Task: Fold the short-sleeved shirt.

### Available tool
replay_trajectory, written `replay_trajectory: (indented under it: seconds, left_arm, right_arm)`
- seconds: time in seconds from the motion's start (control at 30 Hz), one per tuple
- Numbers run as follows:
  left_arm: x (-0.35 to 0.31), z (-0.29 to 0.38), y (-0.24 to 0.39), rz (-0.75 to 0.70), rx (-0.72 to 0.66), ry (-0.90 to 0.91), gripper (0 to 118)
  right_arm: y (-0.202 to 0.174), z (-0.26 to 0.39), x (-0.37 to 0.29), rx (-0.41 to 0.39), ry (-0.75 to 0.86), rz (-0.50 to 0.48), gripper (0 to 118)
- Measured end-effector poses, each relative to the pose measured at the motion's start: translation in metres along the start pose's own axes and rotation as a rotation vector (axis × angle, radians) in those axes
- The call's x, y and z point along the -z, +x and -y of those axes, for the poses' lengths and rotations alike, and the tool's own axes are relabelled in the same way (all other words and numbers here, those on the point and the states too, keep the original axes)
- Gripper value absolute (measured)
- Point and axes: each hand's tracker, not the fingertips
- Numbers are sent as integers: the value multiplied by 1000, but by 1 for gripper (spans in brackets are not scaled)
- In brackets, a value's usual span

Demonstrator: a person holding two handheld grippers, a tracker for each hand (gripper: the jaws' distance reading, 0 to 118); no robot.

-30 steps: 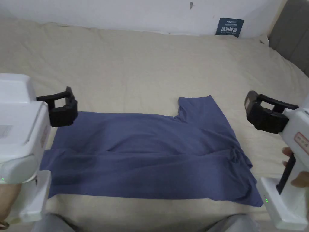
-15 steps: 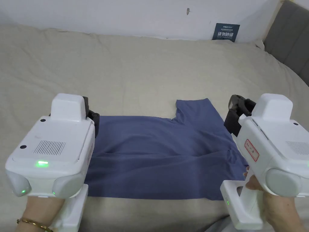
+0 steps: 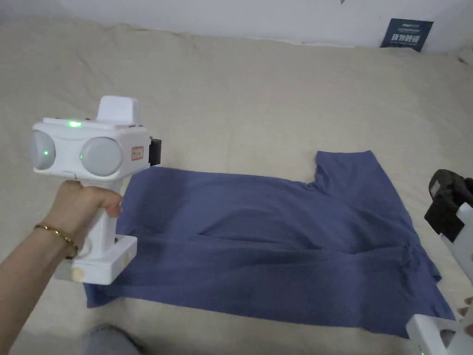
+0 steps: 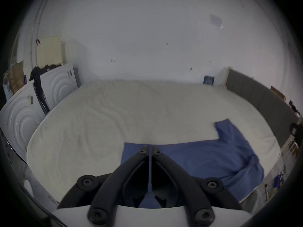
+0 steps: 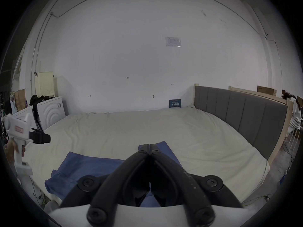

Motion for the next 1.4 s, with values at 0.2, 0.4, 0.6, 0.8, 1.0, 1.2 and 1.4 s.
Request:
replay_trajectory:
  seconds: [0.2, 0.4, 0.6, 0.8, 1.0, 1.2, 1.4]
  left_arm:
    - [102, -30, -36, 2, -93, -222, 118]
    - [189, -24, -54, -85, -86, -390, 118]
    - [231, -5, -55, -109, -63, -452, 81]
    - [217, -3, -41, -85, -35, -404, 2]
    - [185, -16, -52, -12, -135, -282, 2]
    - [135, -33, -52, 39, -122, -162, 2]
    - [128, -32, -58, 59, -160, -142, 2]
  right_arm:
    - [-5, -1, 31, -12, -50, 16, 1]
    - [1, 15, 72, 0, -125, 22, 1]
    - [-8, 25, 97, -12, -186, 37, 1]
    - [-8, 24, 104, 3, -208, 45, 1]
    - [16, -7, 127, 1, -221, 37, 2]
    - [53, -37, 214, -19, -399, 30, 50]
    - [76, -10, 312, 3, -672, 79, 117]
